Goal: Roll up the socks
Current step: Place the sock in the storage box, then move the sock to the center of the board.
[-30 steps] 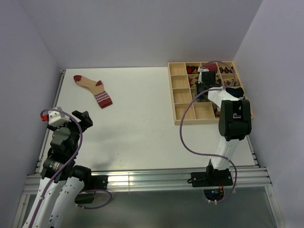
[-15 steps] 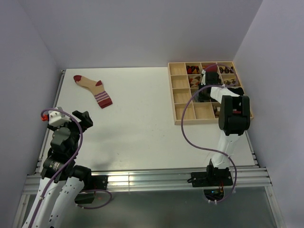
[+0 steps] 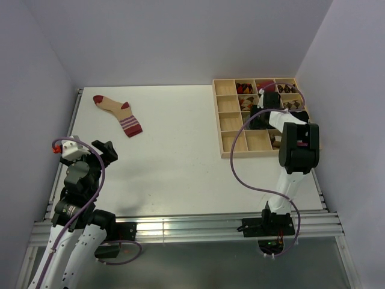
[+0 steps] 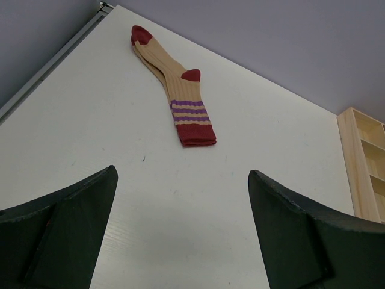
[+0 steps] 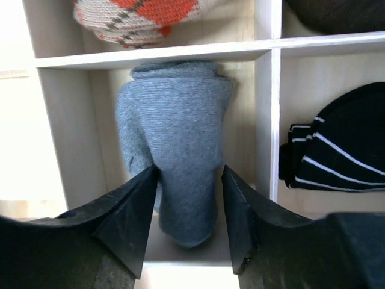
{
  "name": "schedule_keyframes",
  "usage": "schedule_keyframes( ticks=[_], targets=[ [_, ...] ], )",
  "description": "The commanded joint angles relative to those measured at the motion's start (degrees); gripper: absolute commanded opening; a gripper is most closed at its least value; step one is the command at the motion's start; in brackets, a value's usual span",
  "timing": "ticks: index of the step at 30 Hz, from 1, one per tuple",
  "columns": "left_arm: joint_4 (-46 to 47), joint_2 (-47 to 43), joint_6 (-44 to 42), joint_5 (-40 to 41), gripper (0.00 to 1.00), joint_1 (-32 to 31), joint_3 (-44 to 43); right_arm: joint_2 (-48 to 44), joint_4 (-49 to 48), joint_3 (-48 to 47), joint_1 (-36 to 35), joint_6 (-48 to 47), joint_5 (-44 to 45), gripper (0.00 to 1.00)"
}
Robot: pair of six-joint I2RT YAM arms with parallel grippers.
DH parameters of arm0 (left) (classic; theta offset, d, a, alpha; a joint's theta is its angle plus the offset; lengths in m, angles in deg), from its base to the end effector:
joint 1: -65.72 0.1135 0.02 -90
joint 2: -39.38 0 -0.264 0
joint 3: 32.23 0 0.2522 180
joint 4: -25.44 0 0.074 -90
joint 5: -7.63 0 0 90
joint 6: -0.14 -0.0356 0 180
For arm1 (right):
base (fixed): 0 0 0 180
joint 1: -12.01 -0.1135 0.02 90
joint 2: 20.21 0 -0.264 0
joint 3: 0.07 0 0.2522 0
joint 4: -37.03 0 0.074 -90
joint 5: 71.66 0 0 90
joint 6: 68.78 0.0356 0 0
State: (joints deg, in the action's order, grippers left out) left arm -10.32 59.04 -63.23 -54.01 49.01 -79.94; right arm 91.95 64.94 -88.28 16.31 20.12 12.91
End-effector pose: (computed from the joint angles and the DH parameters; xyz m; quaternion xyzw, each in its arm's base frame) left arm 0.0991 -0.0121 0.3068 -0.2237 0.7134 -0.0641 0.6610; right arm 0.4167 -0.0280 0.1695 0.0109 0.9441 0.0293 0.3281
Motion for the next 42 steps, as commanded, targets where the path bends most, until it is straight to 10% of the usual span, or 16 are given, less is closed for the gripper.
schedule_keyframes(
  ticks=[1,12,27,42],
  targets=[
    [1.5,-0.1,-0.7,0.3,0.95,-0.2,0.4,-6.1,-1.1,0.4,0.0,1.0,-1.2,0.57],
    [1.7,0.6,-0.6,-0.2,0.95,-0.2,0.4,-20.8,-3.5,3.0,0.0,6.6,-0.3,0.68],
    [3.2,14.1,1.4,-9.2,0.95,-0.3,-1.7,-64.4,-11.3,20.8,0.1,23.0,1.6,1.00],
    [11.3,64.6,7.8,-17.1,0.93,3.4,-28.3,-80.2,-8.3,35.5,-10.4,29.4,-2.4,0.99]
  ],
)
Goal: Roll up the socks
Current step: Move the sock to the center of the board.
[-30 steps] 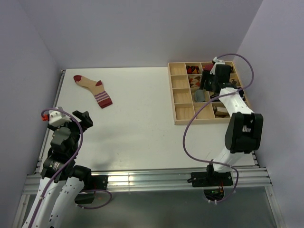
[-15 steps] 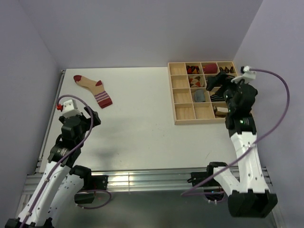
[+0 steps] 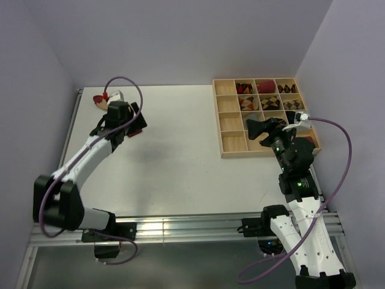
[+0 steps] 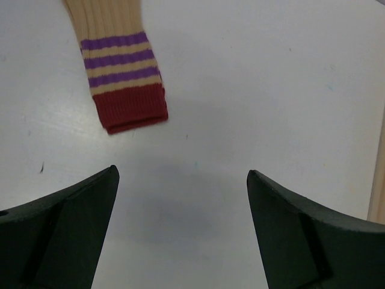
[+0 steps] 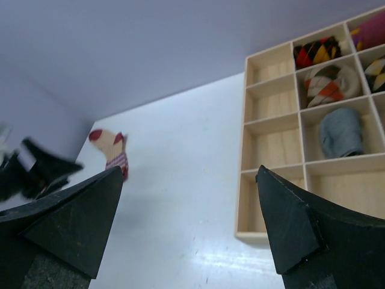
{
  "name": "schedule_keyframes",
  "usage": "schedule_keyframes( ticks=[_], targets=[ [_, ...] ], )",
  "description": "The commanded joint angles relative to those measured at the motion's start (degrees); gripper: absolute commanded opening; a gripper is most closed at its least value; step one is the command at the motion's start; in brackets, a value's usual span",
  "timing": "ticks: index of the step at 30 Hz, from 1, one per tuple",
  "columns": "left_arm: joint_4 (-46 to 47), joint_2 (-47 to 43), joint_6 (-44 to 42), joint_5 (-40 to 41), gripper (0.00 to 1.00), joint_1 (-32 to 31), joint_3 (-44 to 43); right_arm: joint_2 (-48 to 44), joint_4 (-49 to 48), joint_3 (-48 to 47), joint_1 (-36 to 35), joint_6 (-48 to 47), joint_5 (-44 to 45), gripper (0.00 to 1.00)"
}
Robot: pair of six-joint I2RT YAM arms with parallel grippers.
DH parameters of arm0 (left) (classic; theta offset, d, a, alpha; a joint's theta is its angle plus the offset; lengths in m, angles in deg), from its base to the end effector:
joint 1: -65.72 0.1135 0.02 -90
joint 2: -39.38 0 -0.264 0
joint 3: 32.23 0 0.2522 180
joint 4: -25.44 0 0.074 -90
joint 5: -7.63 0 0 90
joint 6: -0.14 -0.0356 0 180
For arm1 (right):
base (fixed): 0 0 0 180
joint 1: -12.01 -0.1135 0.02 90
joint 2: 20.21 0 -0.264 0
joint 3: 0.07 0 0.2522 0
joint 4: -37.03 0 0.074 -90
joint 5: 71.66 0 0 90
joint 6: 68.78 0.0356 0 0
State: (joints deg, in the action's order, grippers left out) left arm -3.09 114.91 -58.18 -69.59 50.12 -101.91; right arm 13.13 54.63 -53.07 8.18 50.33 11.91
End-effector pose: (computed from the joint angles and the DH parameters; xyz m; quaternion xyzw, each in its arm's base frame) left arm 0.2859 -0.0717 0.2820 -0.1744 0.8631 -0.0957 0.4642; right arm 0.1457 0.0137 0.3474 0.1123 0.6852 0.2411 0.6780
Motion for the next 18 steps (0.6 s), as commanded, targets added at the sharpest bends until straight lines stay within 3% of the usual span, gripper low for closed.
schedule_keyframes(
  ticks=[1,9,15,18],
  targets=[
    [4.2,11.6,3.6,-0.7,0.93,3.5,-8.1,-1.8,2.7,0.7,-2.6,-1.0,-1.6,0.99],
    [2.2,37.3,3.5,3.7,0.93,5.7,-28.2,-3.5,5.2,3.5,-6.0,-3.2,-1.7,0.99],
    [-0.3,45.4,3.2,-4.4,0.91,5.6,-32.8,-3.1,4.6,4.4,-6.2,-3.9,-1.6,0.99],
    [1.2,44.5,4.7,-8.6,0.89,5.1,-28.2,-2.2,4.4,4.2,-6.2,-3.9,-1.7,0.98]
  ],
)
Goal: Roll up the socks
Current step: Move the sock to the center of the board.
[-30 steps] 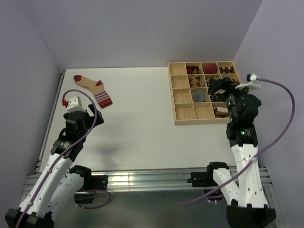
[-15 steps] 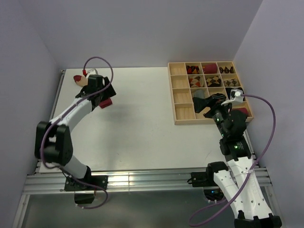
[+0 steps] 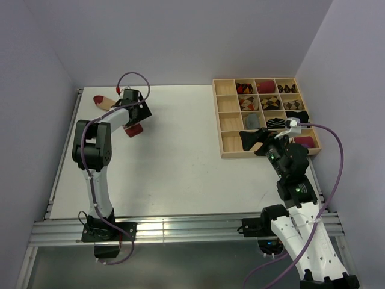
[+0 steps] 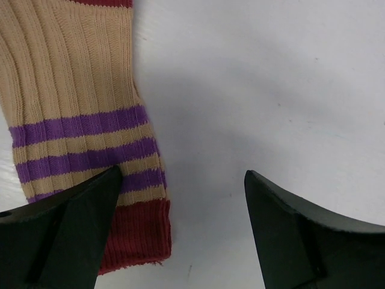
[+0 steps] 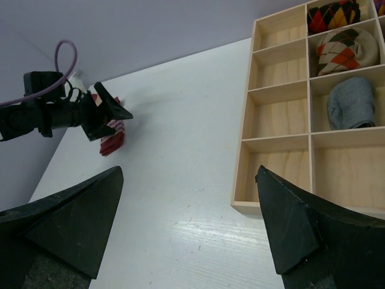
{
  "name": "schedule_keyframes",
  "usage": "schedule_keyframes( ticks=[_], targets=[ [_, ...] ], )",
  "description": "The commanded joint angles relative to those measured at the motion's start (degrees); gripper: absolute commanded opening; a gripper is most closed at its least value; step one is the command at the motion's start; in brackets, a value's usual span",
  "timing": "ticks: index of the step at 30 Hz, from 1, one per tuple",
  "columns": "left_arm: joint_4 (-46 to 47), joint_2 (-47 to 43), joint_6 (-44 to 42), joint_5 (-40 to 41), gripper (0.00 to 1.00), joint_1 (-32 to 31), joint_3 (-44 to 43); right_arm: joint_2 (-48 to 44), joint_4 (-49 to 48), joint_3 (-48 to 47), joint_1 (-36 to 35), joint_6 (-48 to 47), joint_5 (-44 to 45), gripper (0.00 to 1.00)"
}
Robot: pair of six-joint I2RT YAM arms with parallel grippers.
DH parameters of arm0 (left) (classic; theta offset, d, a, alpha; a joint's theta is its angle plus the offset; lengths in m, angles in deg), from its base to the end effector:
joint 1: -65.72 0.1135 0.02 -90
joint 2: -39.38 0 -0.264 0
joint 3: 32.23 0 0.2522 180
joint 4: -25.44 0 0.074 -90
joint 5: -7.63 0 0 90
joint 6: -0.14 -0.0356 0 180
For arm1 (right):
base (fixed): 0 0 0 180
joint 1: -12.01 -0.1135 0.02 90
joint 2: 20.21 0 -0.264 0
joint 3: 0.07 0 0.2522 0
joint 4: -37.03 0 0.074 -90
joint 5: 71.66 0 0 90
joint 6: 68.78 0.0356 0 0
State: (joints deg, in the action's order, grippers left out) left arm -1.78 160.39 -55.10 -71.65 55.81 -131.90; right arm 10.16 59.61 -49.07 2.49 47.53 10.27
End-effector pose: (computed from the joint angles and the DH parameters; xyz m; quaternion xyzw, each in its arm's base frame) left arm 0.4573 -0.0732 0.1663 -0.2326 0.9023 -0.0530 0.3590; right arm 0.1374 0.0281 0.3200 0.0590 0.7284 0.2583 0.6318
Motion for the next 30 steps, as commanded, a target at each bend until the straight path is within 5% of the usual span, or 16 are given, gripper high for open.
schedule_keyframes(
  ticks=[1,5,10,15,21,30],
  targets=[
    [0.3,-1.7,2.1,-8.4,0.88,-1.6,3.3,0.9,-0.6,0.0,-0.5,-1.2,-0.1,0.98],
    [0.4,-6.4,2.9,-10.2,0.89,-8.0,12.4,2.0,-0.6,0.0,-0.5,-1.7,-0.4,0.98],
    [-2.4,-12.5,4.4,-13.2,0.90,-23.5,22.8,2.6,0.1,-0.3,-0.5,-2.9,0.2,0.98],
    [-4.6,-28.2,10.4,-11.0,0.90,-32.3,36.9,2.9,0.0,0.1,-0.6,-4.0,-0.9,0.96],
    [-5.7,-42.9,11.6,-5.3,0.90,-33.0,40.3,7.3,-3.4,-0.1,-0.9,-4.9,-8.3,0.90],
    [-0.9,-45.9,14.6,1.9,0.87,-32.9,41.1,25.0,-2.1,-8.8,-12.1,-9.7,-6.2,0.75]
  ],
)
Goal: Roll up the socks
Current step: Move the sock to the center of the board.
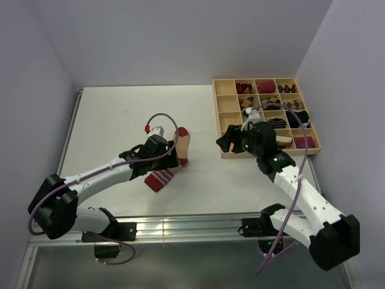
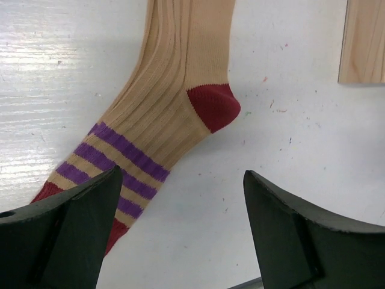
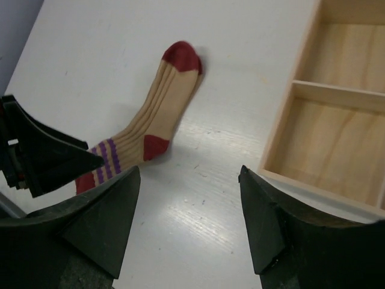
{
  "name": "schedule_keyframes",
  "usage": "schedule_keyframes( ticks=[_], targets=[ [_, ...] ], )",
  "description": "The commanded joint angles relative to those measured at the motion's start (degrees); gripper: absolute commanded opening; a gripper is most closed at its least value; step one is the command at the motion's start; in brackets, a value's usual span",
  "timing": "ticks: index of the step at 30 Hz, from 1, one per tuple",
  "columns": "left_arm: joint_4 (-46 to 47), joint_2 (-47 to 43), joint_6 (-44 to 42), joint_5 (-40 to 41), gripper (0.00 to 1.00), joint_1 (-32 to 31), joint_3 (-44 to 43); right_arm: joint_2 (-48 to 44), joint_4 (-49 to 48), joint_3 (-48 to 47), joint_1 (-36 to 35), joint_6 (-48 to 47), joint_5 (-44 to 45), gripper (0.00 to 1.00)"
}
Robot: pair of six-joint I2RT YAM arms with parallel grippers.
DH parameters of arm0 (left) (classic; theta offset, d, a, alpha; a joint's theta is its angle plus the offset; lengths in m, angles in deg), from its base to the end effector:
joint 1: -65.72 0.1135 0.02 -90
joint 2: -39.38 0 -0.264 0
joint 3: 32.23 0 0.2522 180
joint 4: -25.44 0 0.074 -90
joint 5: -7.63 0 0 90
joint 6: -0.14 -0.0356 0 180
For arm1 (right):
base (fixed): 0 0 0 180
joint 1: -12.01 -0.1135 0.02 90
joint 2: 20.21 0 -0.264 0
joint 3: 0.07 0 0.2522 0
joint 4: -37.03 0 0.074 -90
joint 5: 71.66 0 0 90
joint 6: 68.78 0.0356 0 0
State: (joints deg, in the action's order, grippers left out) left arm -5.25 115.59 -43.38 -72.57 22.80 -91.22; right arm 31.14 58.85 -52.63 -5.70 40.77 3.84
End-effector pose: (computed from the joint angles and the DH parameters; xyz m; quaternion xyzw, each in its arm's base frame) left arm 0.2026 -0.1802 0.2143 -0.0595 0.9285 -0.1950 0.3104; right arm 0.1962 0.0720 0.2868 -0.0587 0.8167 0.2787 0.5019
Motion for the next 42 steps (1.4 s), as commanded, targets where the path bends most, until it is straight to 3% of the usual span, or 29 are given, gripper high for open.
schedule_keyframes(
  ticks=[1,5,9,19,28,35,42],
  targets=[
    [2.6,-1.1,3.4,2.4,0.87,0.1,0.8,5.8,-1.4,-7.1,-4.9,-3.6,0.6,0.73],
    [2.9,-2.5,5.1,1.6,0.86,0.0,5.1,17.8,-0.6,-13.2,-8.6,-5.2,0.1,0.60],
    [3.3,-4.0,5.8,0.8,0.84,0.1,8.0,27.6,-0.5,-19.2,-12.6,-6.5,1.2,0.41],
    [2.9,-6.7,5.0,-3.2,0.80,2.1,13.7,54.5,-1.0,-37.1,-17.9,-7.8,2.4,0.38],
    [4.3,-6.3,2.9,-8.8,0.76,6.8,17.5,71.2,5.7,-50.7,-18.1,-7.0,6.2,0.34],
    [8.0,0.1,0.5,-14.4,0.73,10.4,15.4,76.1,11.3,-56.3,-13.6,-2.8,9.7,0.33],
    [13.0,4.5,2.0,-17.3,0.75,10.4,9.0,75.0,12.3,-62.8,-10.2,-7.8,10.2,0.36]
  ],
)
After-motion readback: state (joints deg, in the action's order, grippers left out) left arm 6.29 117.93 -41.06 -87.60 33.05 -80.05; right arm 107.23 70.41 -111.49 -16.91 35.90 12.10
